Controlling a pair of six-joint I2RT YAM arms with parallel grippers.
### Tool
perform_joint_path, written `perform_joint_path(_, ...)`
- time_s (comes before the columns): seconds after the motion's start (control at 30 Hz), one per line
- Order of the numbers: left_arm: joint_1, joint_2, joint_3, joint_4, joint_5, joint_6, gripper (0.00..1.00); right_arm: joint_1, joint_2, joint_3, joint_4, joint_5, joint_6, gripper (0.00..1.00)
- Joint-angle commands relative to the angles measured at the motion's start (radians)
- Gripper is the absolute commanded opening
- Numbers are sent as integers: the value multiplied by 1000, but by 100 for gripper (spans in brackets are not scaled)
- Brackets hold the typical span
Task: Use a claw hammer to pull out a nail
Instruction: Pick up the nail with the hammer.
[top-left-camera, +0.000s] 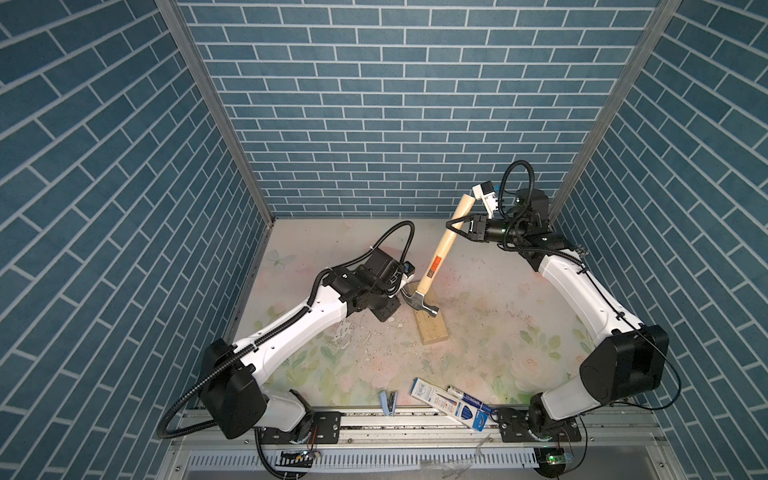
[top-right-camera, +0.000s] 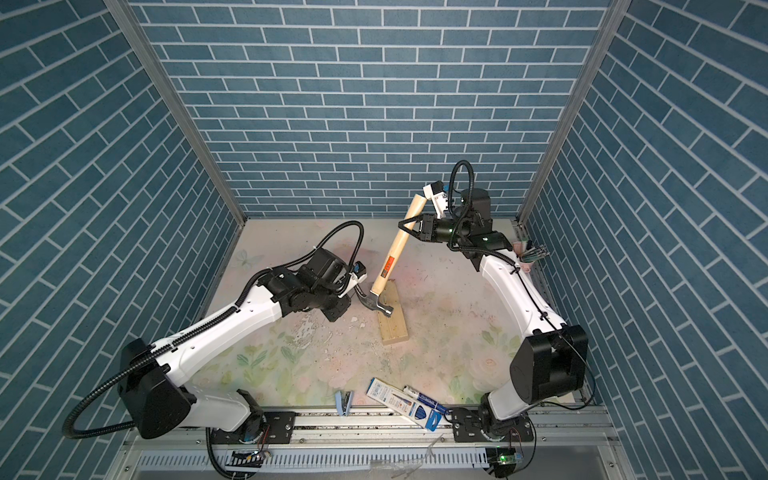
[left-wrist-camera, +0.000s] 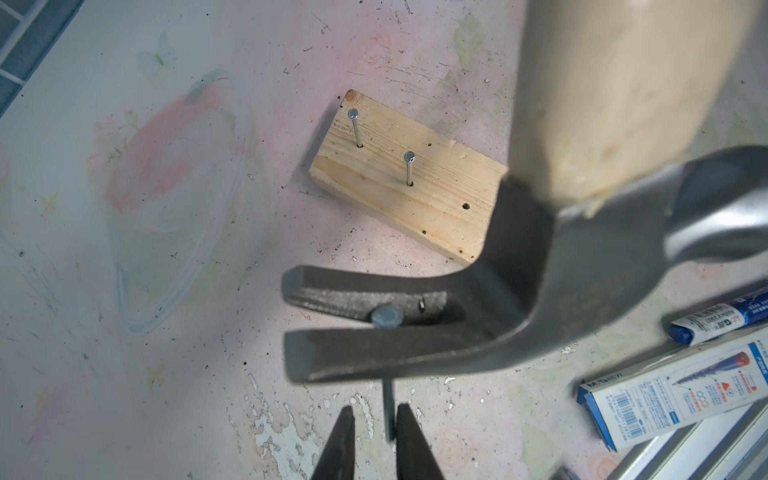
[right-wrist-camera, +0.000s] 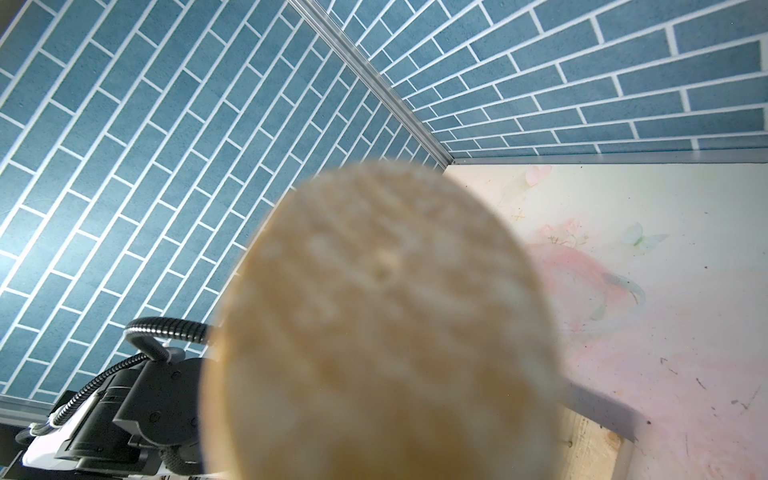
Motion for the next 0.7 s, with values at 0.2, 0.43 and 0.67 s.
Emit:
perform_joint_path(0.2,-9,10,10,-22,-11,18,18,7,-14,20,83,-83,153,0)
perform_joint_path(0.43,-9,5,11,-22,-20,17,11,9,-9,17,82,-86,152,0)
perform_joint_path(0.67,-9,2,11,-20,-14,15,7,12,-9,10,80,-86,150,0)
